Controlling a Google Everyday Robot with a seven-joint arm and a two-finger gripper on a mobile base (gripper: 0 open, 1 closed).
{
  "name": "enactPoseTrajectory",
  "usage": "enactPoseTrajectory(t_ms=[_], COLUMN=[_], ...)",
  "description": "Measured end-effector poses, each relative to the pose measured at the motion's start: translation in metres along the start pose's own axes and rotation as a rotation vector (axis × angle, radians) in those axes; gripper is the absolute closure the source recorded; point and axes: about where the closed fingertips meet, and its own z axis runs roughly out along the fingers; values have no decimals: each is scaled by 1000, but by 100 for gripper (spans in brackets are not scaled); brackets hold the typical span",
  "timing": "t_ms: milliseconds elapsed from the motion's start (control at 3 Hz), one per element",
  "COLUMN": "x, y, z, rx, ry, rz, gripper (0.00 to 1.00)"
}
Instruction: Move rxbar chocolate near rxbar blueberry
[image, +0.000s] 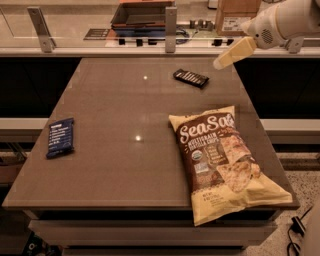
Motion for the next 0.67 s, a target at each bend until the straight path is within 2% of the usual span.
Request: enactPoseTrajectory(t_ms=[333, 667], x=[2, 0], y=[1, 7], z=[31, 51], rx=[-55, -88], ry=[-38, -103], rz=[85, 138], gripper=[0, 0])
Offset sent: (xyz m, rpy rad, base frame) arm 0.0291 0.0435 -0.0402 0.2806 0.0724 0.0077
